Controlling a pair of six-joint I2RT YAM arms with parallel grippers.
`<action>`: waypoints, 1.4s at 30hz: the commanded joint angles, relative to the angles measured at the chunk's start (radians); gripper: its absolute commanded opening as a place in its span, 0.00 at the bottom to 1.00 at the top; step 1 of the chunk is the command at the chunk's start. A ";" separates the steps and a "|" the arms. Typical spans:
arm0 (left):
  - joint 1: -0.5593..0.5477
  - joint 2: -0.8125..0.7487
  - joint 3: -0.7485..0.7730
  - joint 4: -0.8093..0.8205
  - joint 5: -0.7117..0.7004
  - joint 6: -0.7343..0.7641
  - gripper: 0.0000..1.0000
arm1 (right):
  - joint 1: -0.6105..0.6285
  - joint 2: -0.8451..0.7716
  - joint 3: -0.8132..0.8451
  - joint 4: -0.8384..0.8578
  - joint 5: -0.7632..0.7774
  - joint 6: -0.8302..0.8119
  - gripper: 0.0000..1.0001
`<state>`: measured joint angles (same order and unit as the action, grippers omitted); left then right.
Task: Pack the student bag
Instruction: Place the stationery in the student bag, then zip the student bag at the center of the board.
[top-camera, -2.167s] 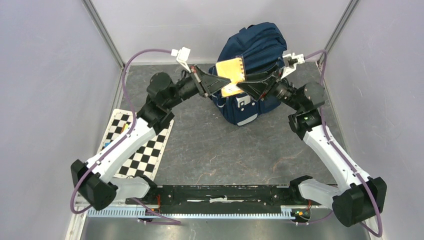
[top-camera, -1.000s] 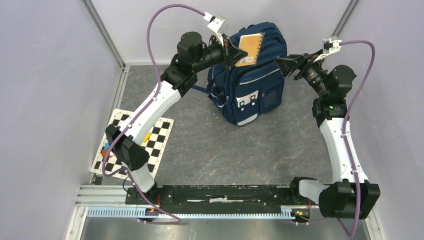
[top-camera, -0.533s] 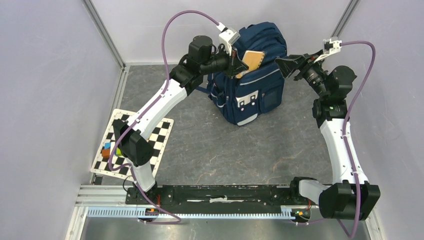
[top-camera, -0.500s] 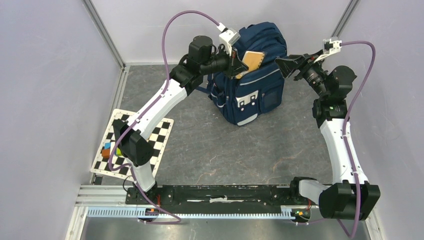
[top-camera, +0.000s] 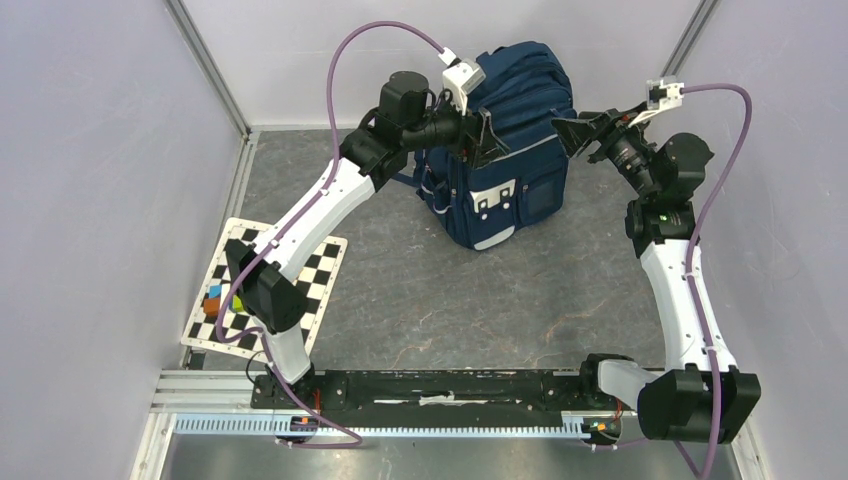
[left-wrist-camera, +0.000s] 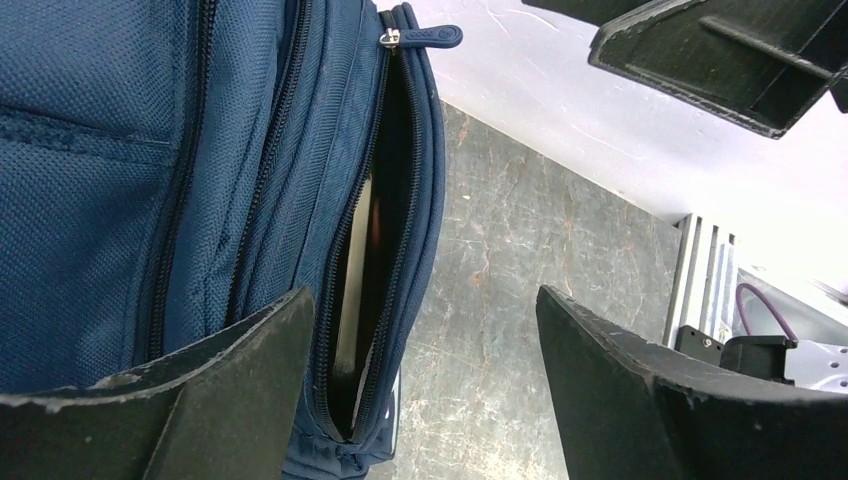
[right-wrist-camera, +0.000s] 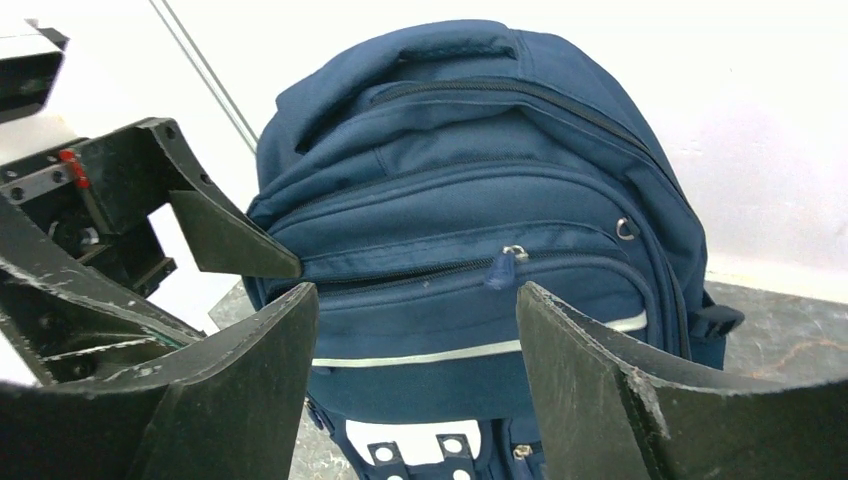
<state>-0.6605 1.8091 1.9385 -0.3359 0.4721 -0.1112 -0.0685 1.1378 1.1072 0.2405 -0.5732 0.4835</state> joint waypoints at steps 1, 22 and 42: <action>0.004 -0.070 0.020 0.078 -0.049 -0.009 0.88 | -0.007 -0.006 0.042 -0.082 0.078 -0.033 0.77; 0.025 -0.257 -0.172 -0.016 -0.325 -0.264 1.00 | 0.062 0.313 0.544 -0.579 0.158 -0.394 0.74; 0.053 -0.236 -0.203 -0.003 -0.285 -0.304 1.00 | 0.172 0.391 0.705 -0.854 0.291 -0.419 0.55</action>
<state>-0.6163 1.5742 1.7405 -0.3679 0.1776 -0.3851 0.0849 1.5272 1.7512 -0.5476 -0.3508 0.1036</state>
